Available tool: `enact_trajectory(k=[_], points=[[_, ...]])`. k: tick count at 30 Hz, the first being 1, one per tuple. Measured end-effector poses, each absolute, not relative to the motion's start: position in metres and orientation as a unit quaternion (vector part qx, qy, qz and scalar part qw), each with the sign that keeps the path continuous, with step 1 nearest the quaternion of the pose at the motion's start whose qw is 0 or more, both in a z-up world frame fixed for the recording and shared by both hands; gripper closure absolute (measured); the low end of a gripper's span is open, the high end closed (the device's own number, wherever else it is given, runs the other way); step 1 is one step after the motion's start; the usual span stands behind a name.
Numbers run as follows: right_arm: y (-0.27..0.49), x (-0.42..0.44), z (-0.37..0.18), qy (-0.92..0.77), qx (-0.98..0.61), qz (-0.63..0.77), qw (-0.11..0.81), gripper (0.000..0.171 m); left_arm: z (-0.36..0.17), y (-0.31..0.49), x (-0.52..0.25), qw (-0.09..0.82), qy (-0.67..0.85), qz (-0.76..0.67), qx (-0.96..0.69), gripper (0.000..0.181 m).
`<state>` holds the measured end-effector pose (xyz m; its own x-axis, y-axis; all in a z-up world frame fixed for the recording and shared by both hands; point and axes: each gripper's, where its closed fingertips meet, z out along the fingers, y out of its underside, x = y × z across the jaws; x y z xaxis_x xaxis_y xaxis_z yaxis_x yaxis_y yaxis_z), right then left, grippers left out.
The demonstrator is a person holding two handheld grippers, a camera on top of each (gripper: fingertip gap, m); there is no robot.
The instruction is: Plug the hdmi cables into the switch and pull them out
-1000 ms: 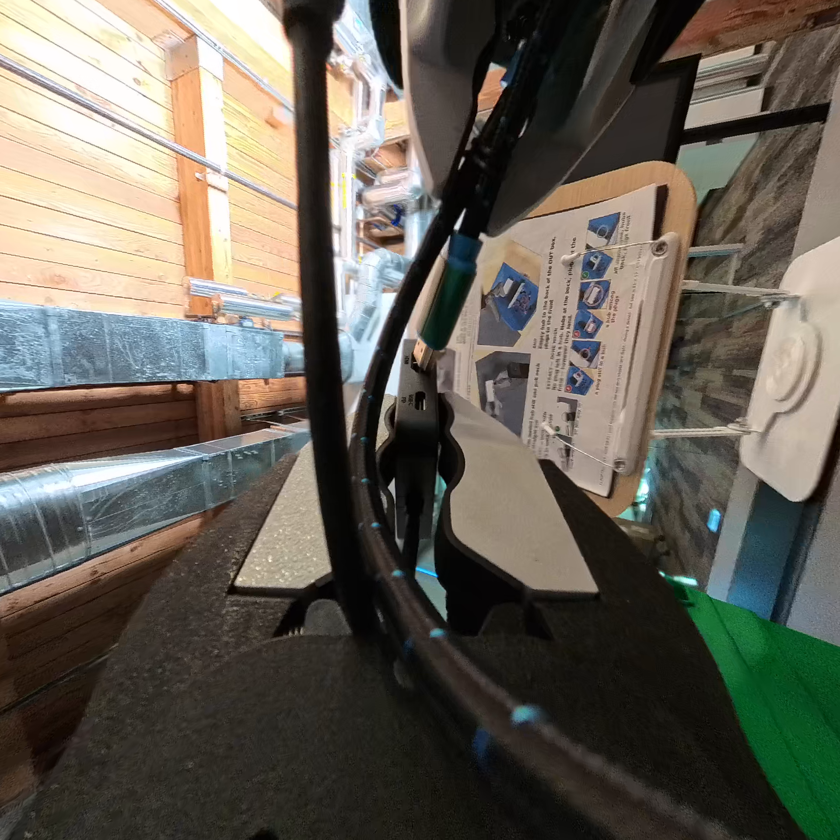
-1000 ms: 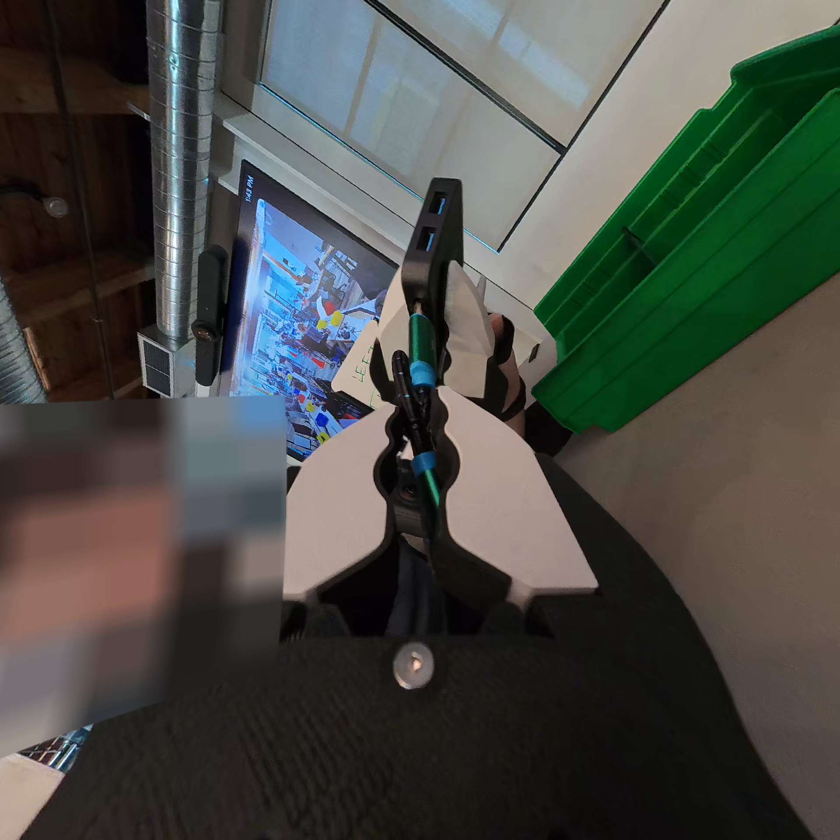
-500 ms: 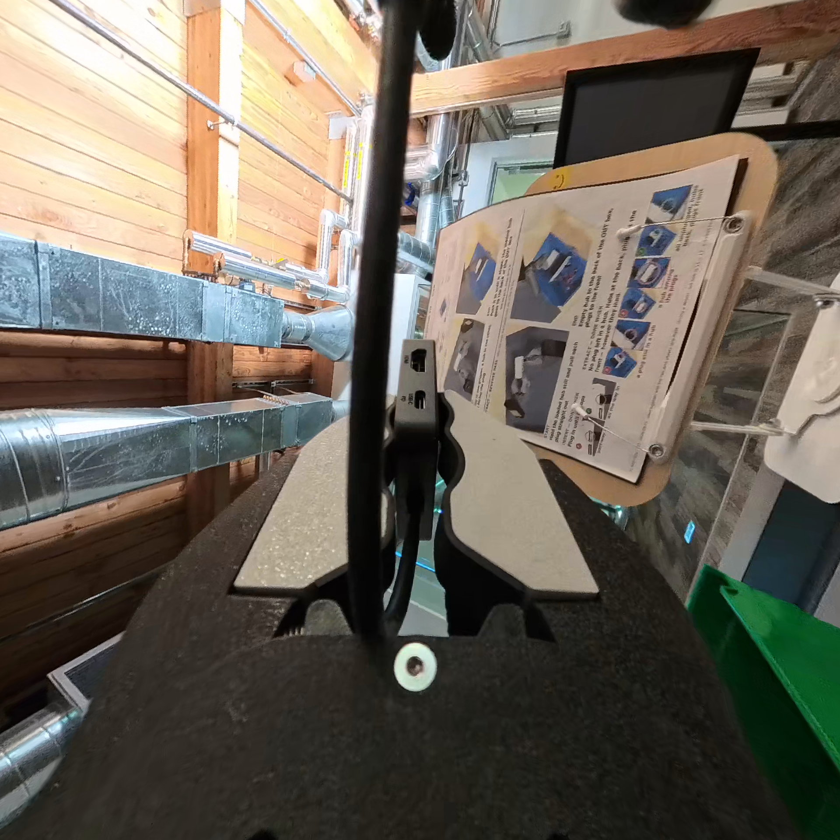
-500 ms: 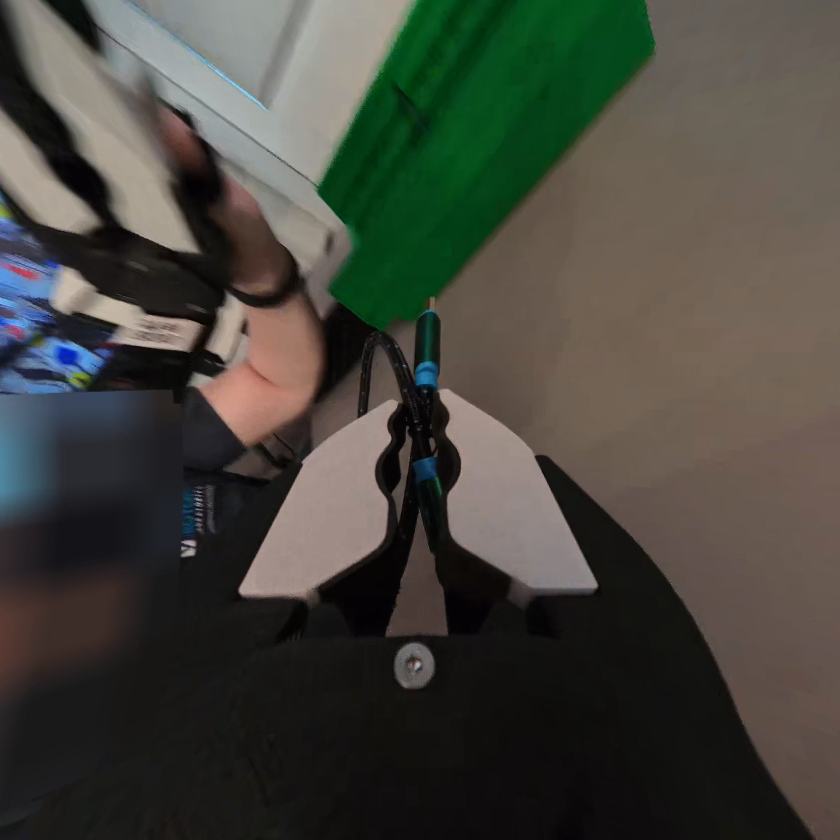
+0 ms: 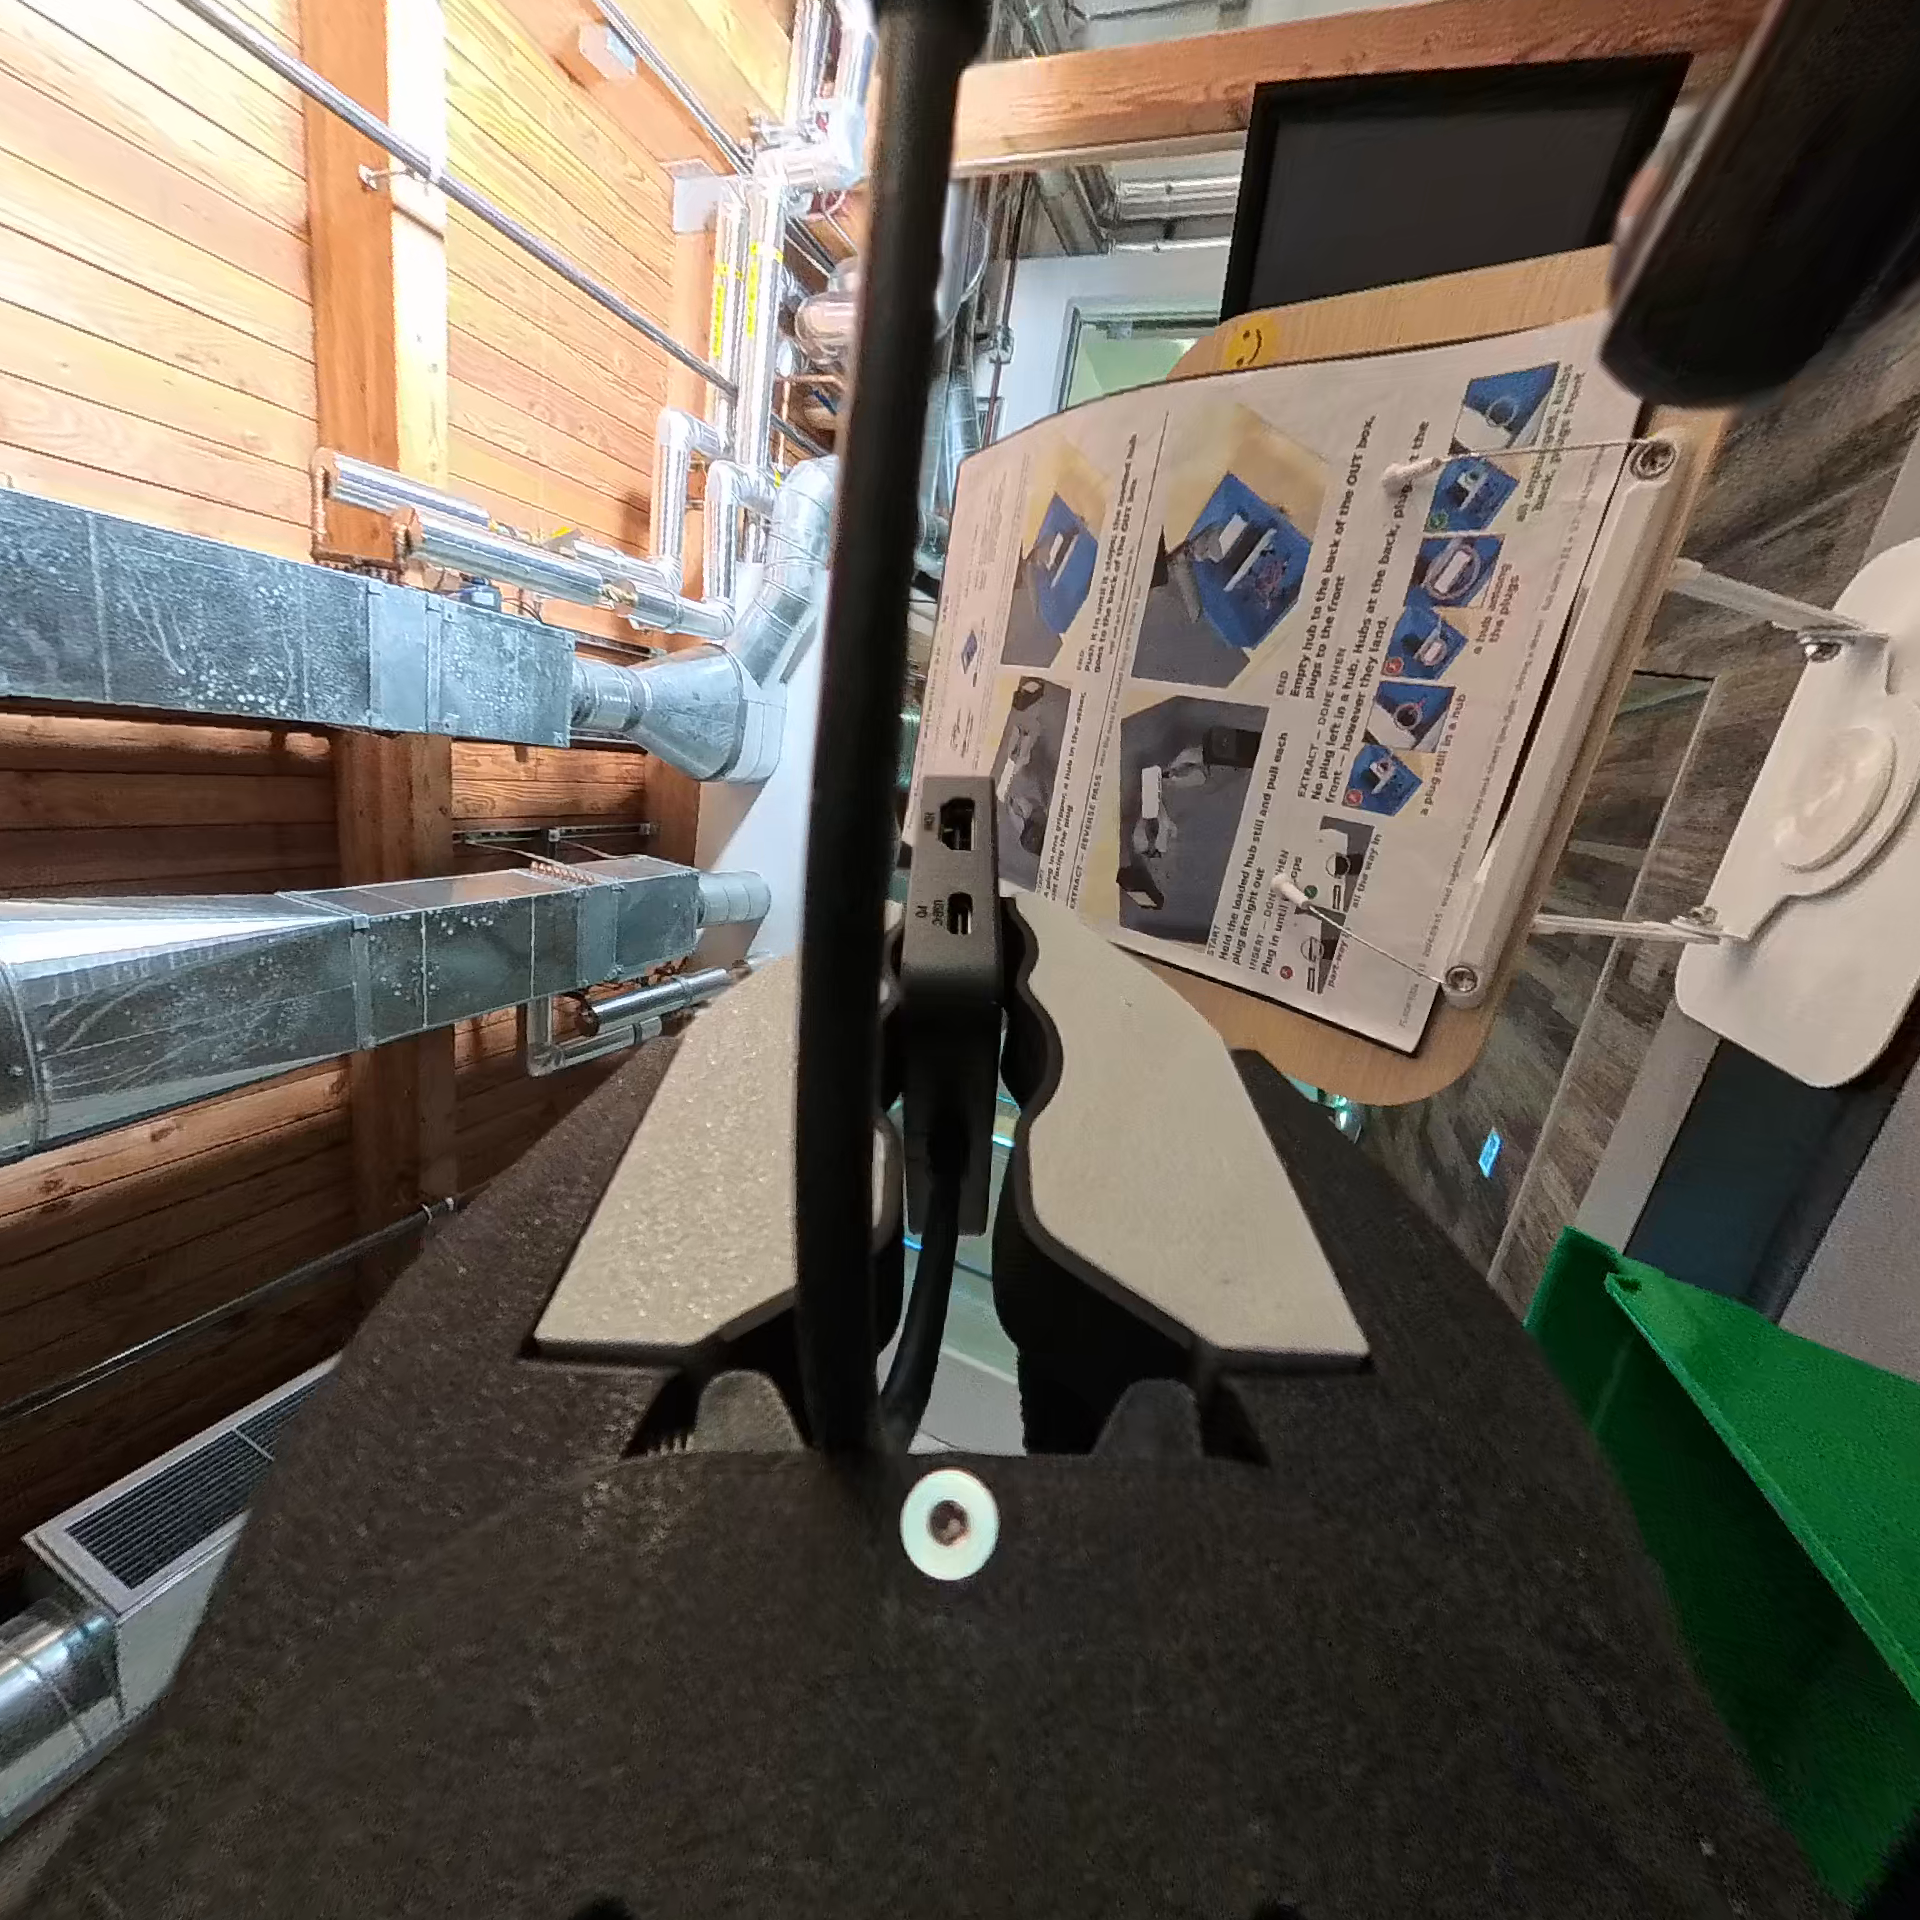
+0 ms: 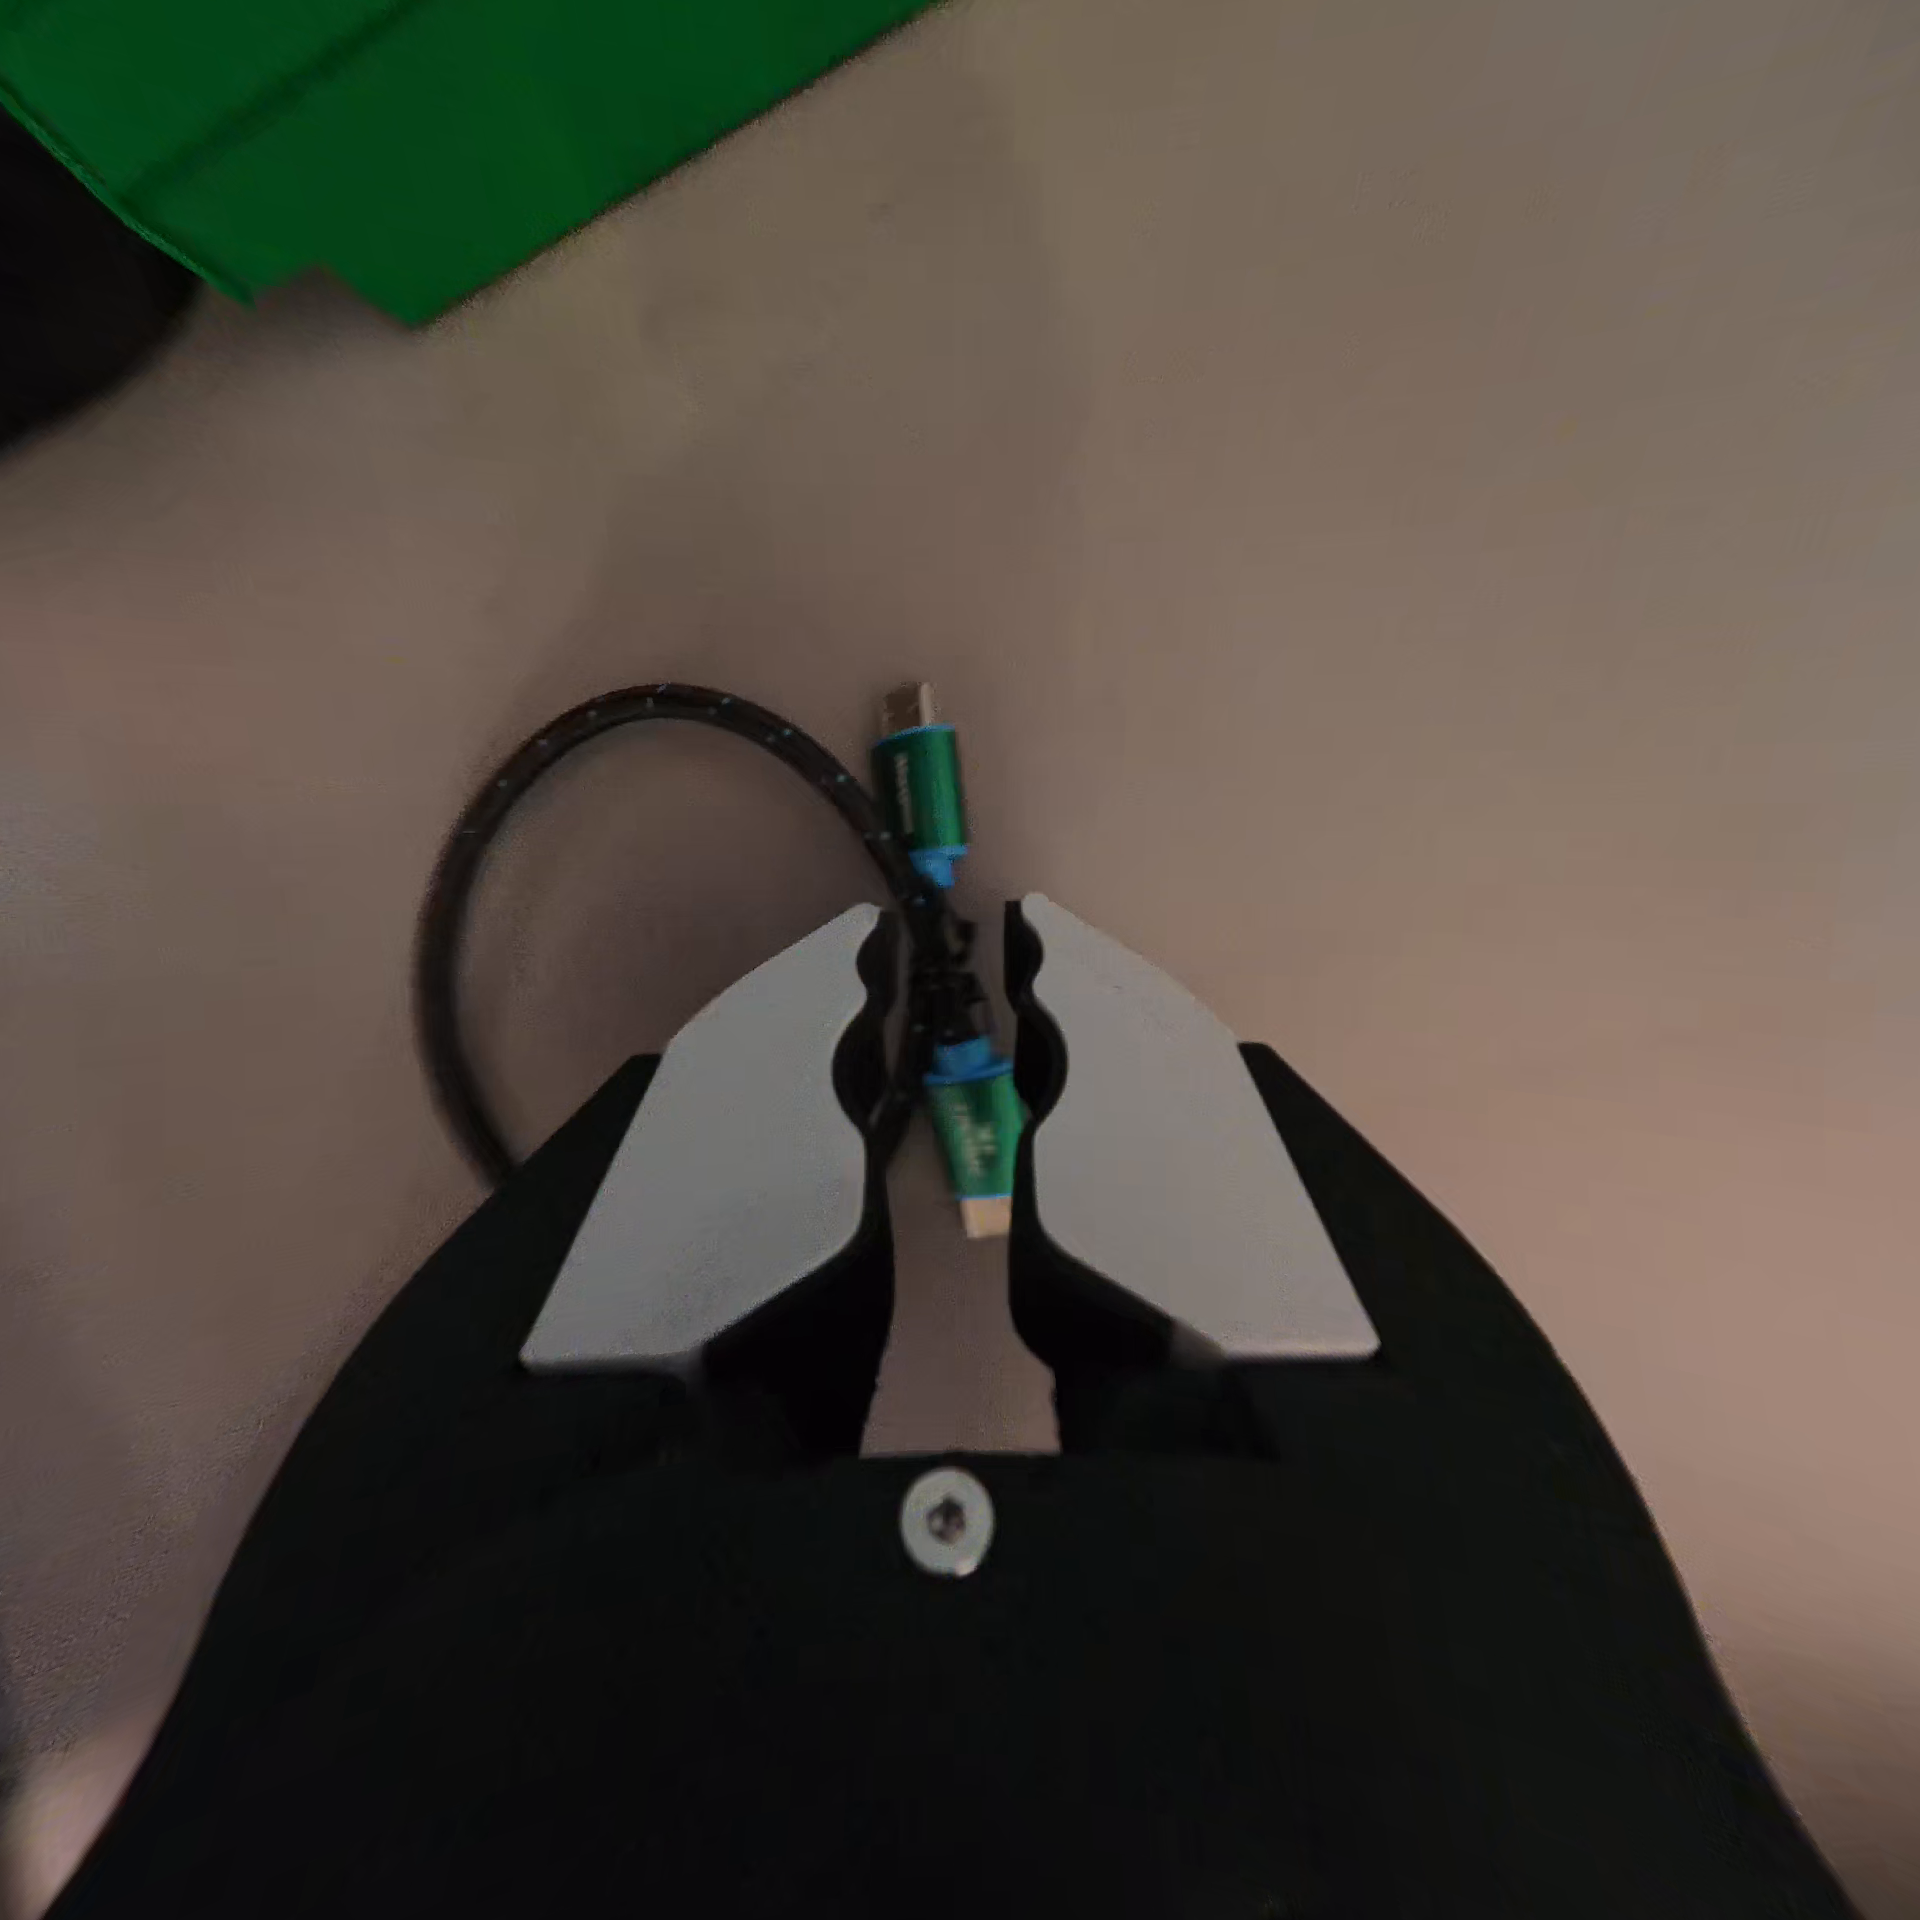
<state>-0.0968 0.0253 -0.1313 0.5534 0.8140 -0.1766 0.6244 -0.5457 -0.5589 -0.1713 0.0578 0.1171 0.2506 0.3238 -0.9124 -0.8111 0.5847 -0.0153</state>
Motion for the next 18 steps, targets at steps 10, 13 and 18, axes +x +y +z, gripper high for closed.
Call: enact_trajectory(k=[10,13,18], points=[[0.015,-0.127,-0.132,-0.586,-0.736,0.112,0.321,0.151,0.128,0.062,-0.185,0.753,0.465,0.38,-0.269,0.165],[0.021,-0.122,-0.143,-0.582,-0.746,0.087,0.312,0.144,0.13,0.063,-0.188,0.753,0.463,0.38,-0.273,0.165],[0.017,-0.124,-0.149,-0.605,-0.724,0.094,0.318,0.145,0.13,0.063,-0.188,0.754,0.463,0.377,-0.275,0.165]])
